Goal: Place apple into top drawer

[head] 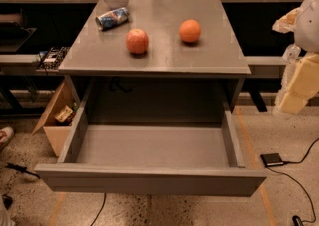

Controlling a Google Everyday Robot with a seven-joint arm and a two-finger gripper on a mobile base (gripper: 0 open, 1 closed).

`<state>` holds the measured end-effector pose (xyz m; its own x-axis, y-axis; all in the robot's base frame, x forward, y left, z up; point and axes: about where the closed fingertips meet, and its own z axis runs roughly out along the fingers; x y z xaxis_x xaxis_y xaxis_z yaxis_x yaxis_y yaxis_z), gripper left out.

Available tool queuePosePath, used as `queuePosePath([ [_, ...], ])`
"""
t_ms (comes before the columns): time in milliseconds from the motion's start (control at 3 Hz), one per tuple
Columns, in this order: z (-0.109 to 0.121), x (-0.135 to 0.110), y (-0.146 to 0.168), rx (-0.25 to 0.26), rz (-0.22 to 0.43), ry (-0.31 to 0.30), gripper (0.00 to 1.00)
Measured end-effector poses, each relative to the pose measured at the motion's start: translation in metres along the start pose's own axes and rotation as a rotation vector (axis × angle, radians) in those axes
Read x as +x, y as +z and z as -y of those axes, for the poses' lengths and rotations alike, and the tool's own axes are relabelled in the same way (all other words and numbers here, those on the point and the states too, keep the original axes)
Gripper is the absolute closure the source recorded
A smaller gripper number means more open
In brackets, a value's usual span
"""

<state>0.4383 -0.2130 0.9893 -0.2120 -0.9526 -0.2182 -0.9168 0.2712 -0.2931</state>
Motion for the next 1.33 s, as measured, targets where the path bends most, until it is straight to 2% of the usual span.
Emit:
queuePosePath([
  [333, 0.000, 0.000, 0.000, 0.000, 0.000, 0.000, 0.00],
  [667, 0.016, -0.015, 0.017, -0.019, 0.094, 0.064, 0.00],
  [1000, 0.053, -0.058, 0.052, -0.061, 0.215, 0.180, 0.00],
  [1333, 0.092, -0.105, 0.087, -0.085, 0.305, 0.333, 0.00],
])
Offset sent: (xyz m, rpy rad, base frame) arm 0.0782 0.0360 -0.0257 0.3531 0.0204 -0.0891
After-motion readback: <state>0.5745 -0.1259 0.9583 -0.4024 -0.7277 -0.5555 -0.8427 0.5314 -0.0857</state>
